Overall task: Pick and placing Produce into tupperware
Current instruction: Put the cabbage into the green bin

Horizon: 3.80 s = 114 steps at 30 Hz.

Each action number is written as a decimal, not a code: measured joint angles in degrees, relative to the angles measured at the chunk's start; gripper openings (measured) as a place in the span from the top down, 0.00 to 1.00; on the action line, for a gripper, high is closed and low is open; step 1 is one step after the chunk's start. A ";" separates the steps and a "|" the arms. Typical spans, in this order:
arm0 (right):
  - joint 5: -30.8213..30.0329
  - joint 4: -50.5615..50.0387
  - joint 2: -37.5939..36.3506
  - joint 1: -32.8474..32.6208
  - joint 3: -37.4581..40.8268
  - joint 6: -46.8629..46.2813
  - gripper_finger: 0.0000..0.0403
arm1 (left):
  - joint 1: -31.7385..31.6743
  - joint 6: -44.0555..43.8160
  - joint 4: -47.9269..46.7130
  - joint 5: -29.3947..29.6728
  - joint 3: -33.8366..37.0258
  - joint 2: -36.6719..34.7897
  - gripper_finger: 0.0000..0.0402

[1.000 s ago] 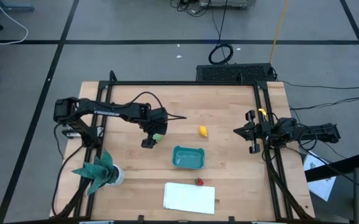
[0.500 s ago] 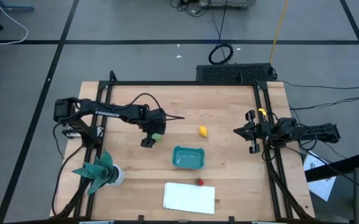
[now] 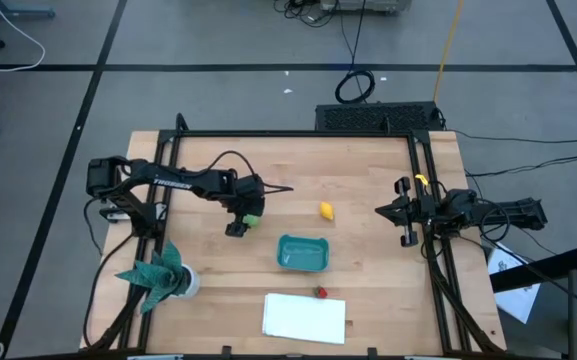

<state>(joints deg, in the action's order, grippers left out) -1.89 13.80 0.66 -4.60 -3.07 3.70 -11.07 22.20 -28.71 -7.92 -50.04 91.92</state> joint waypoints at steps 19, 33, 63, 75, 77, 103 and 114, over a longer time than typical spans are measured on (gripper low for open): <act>0.00 0.00 0.00 0.00 0.02 0.00 1.00 | 0.00 0.06 2.22 -0.04 1.20 1.38 0.10; -1.67 -0.54 1.67 0.02 0.00 0.03 1.00 | -0.19 0.63 4.07 -0.09 0.96 4.96 0.10; -2.68 -0.35 2.01 0.02 0.00 0.04 1.00 | -0.17 0.87 4.61 -0.85 1.07 5.09 0.41; -2.69 -0.36 2.01 0.02 0.00 0.04 1.00 | -0.06 3.28 0.23 -0.91 -3.32 4.98 0.40; -2.69 -0.35 2.01 0.02 0.00 0.03 1.00 | -0.12 3.51 -1.62 -0.17 -4.80 4.98 0.41; -2.68 -0.35 2.01 0.02 0.00 0.02 1.00 | -0.48 6.42 -20.72 1.02 -24.03 4.74 0.39; -2.68 -0.35 2.01 0.02 0.00 0.02 1.00 | -0.48 6.69 -26.82 1.03 -31.26 4.68 0.39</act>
<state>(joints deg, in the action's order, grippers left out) -4.58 13.45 2.68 -4.58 -3.07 3.73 -11.55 28.90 -55.53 -6.90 -81.30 96.60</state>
